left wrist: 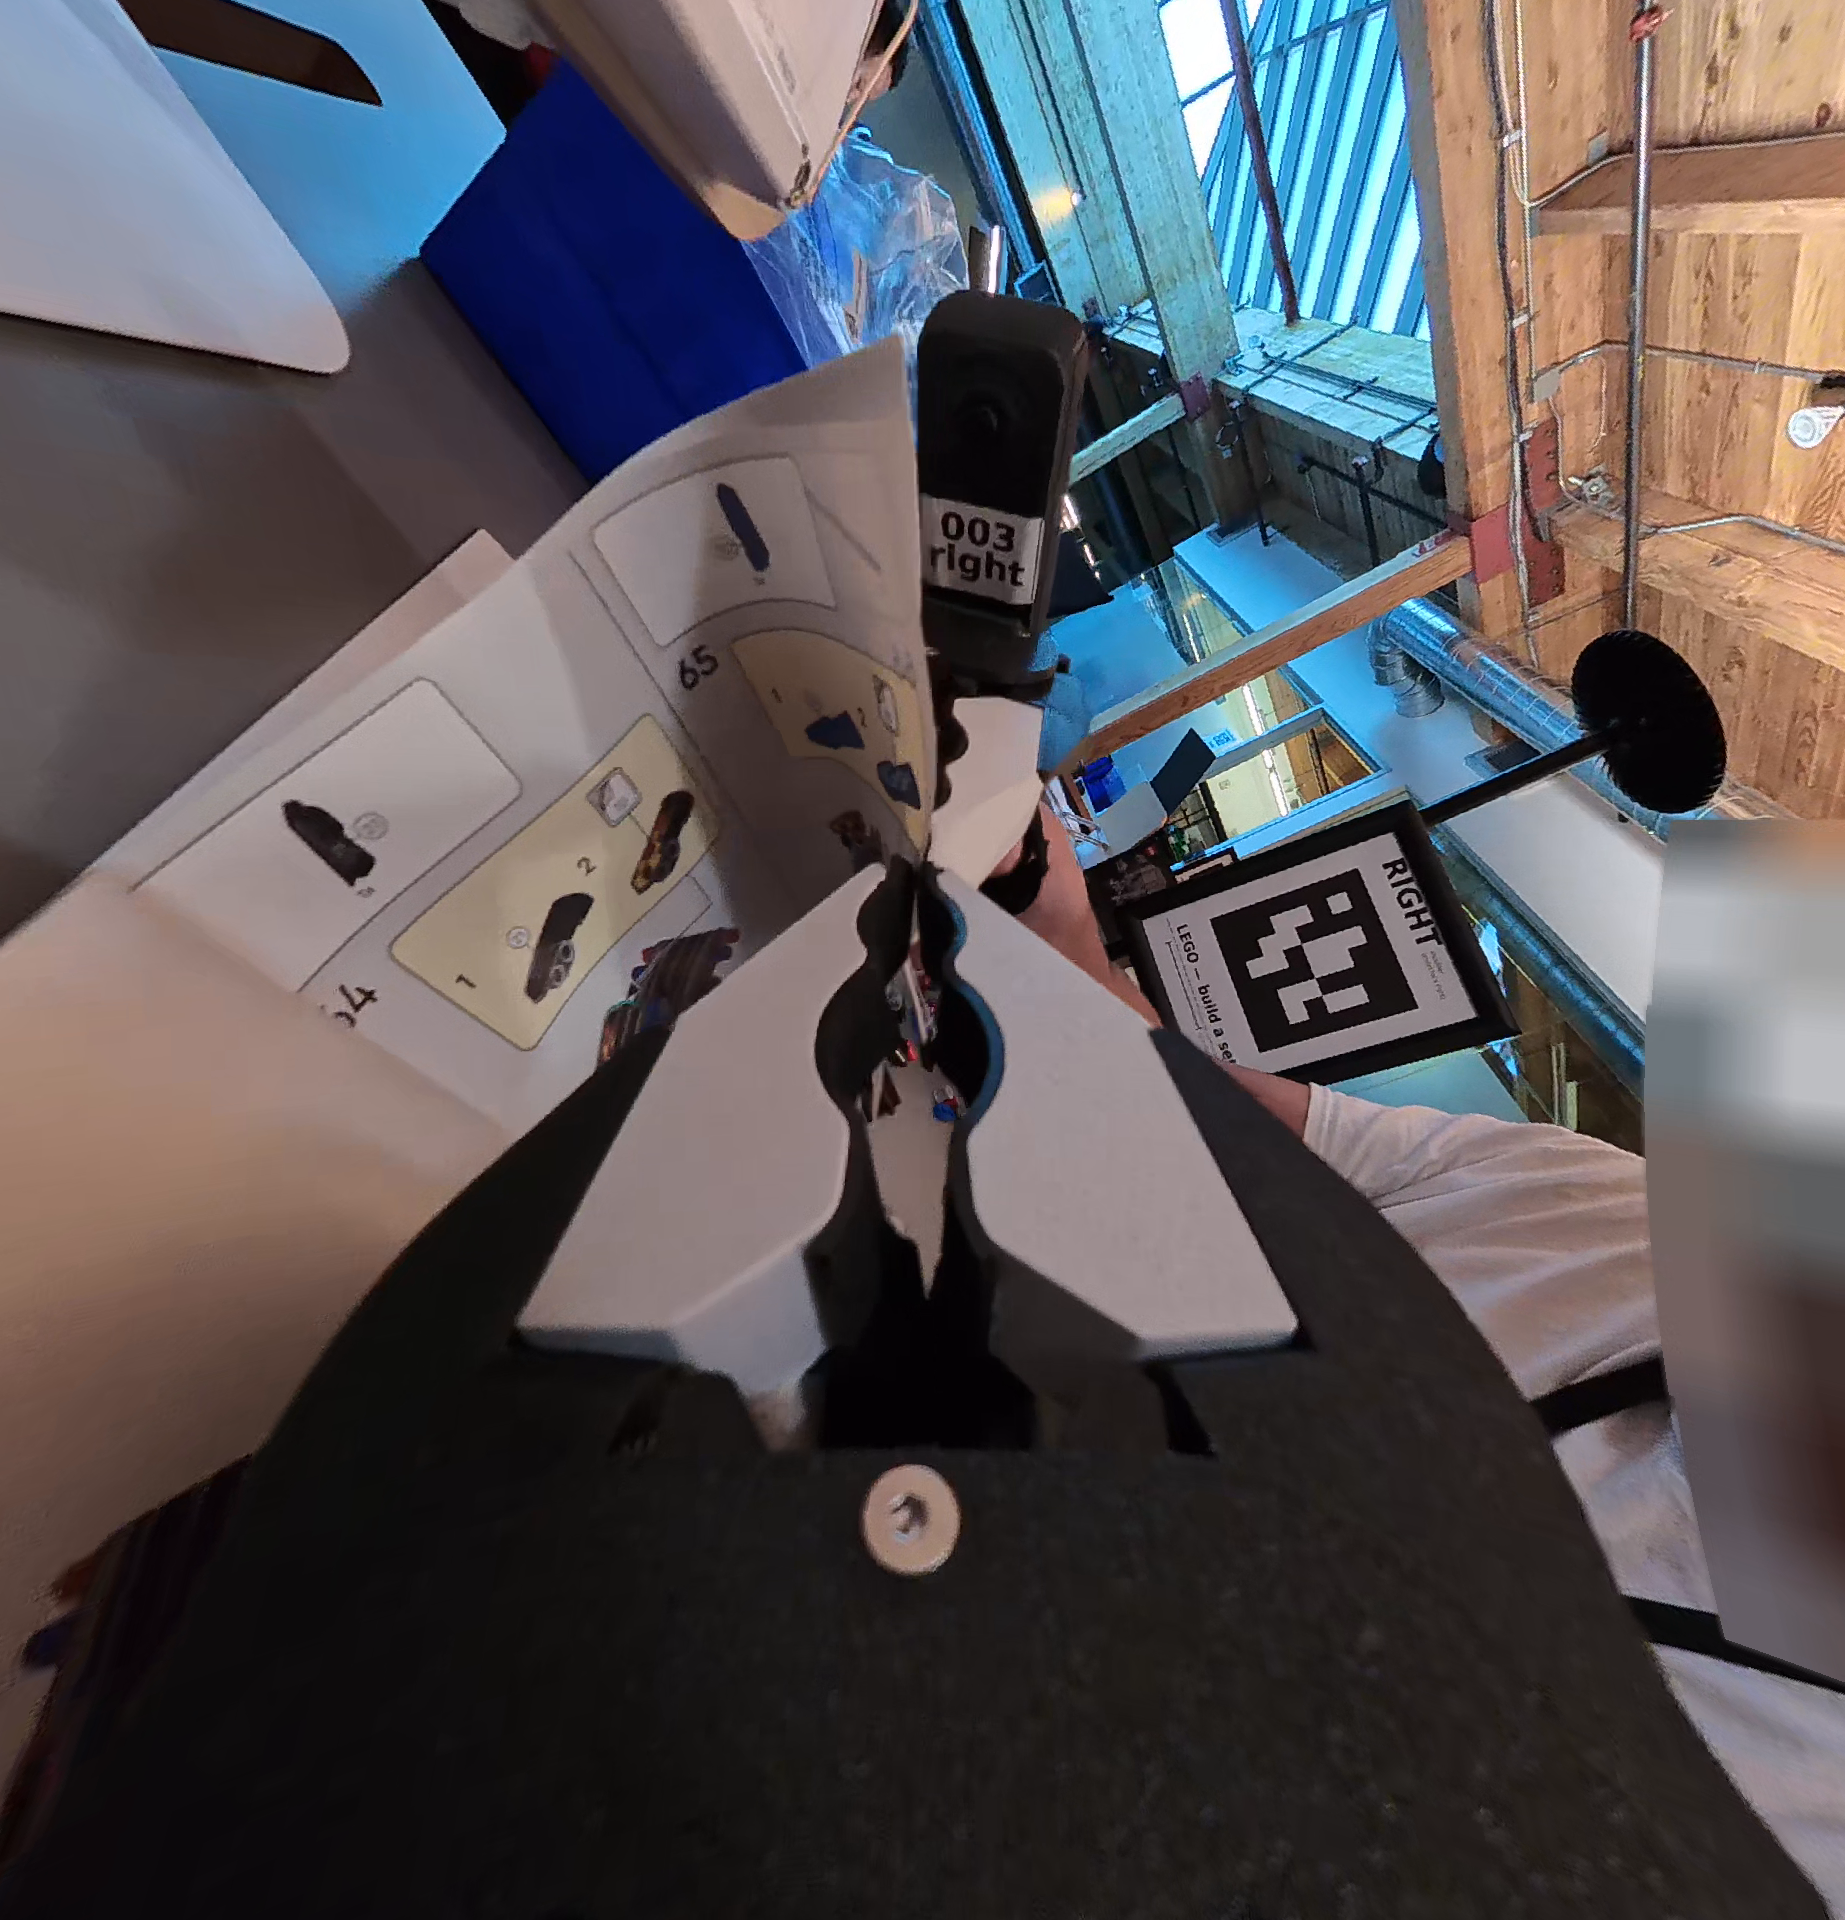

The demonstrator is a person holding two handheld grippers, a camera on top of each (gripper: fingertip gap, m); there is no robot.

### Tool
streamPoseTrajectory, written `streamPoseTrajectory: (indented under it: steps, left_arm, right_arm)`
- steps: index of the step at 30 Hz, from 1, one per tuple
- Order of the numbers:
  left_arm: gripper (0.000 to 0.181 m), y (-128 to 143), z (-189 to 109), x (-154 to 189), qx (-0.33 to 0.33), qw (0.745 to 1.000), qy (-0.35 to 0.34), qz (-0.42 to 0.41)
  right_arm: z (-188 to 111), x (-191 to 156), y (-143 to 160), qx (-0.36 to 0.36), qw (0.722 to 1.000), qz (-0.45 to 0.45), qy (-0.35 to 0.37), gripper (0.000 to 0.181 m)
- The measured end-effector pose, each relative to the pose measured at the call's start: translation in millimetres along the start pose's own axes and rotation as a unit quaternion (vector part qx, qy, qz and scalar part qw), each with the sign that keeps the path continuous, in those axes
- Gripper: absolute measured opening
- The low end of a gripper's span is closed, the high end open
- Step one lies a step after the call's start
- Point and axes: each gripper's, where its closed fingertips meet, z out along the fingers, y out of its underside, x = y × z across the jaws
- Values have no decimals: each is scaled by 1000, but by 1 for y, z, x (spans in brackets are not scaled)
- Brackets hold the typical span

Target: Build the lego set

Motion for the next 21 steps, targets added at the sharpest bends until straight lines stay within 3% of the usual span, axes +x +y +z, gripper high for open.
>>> streamPoseTrajectory:
  steps: [5,10,13,17,19,21]
  left_arm:
    - [0,-1,-14,-12,-1,998,-62,24]
    - [0,0,-54,-20,-22,986,-159,47]
    - [0,3,-83,-23,-33,975,-212,56]
    - [0,9,-120,-33,-34,959,-277,56]
    - [0,13,-137,-42,-30,949,-310,54]
    - [0,18,-152,-51,-25,941,-333,45]
  right_arm:
    - [-6,11,-1,1,999,-8,38,62]
    - [-29,28,-7,-8,982,-85,171,84]
    - [-57,24,-17,-12,949,-159,272,87]
    - [-100,8,-44,14,869,-273,413,77]
    - [-91,-9,-43,25,873,-296,388,61]
    - [-62,-14,-20,-20,904,-282,320,49]
